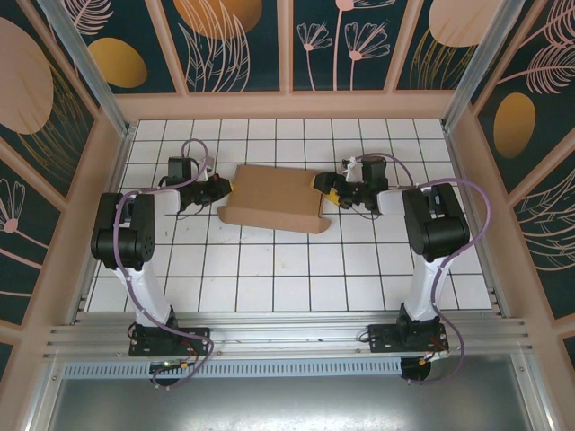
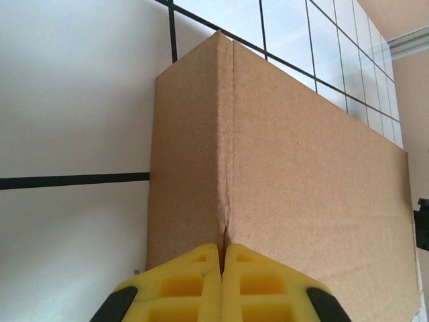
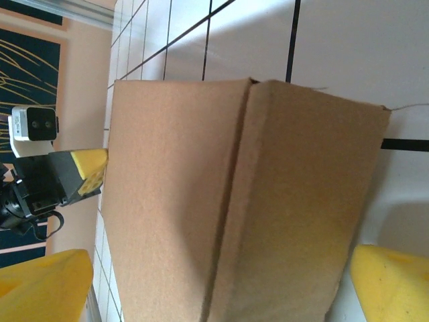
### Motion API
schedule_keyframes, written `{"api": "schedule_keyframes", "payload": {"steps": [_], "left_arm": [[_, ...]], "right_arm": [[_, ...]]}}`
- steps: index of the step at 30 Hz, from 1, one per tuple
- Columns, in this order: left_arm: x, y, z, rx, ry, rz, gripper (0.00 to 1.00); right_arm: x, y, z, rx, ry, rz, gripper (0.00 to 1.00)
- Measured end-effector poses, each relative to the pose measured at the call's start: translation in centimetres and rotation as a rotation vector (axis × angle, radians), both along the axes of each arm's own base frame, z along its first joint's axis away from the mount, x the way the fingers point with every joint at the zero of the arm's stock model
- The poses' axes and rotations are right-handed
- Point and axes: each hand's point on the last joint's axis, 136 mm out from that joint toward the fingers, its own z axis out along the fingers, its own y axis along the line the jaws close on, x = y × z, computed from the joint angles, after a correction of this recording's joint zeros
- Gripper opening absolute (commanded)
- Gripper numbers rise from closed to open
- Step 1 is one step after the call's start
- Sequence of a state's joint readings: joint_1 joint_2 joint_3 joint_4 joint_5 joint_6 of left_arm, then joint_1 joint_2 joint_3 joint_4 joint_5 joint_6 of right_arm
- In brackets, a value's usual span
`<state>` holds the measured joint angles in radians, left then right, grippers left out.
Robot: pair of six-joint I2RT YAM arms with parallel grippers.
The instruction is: Fold the paper box
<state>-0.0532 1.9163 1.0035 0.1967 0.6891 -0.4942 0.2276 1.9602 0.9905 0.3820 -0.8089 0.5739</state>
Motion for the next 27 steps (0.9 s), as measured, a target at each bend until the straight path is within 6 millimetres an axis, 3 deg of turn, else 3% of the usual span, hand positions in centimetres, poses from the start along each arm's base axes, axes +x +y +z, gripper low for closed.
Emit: {"api": "schedule_keyframes", "payload": {"steps": [17, 23, 27], "left_arm": [[0.3, 0.2, -0.1, -0.018, -0.008, 0.003, 0.0], [0.4, 0.5, 0.0, -0.018, -0.008, 0.008, 0.0], [0.4, 0.7, -0.1, -0.021, -0.007, 0.011, 0.0]], "right_arm": [[-0.6, 0.4, 0.7, 0.125, 0.037, 0.001, 0.99], [-1.1, 0.2, 0.3, 0.063, 0.042, -0.005, 0.99], [-1.3, -1.0, 0.2, 0.016, 0.062, -0.041, 0.99]]}}
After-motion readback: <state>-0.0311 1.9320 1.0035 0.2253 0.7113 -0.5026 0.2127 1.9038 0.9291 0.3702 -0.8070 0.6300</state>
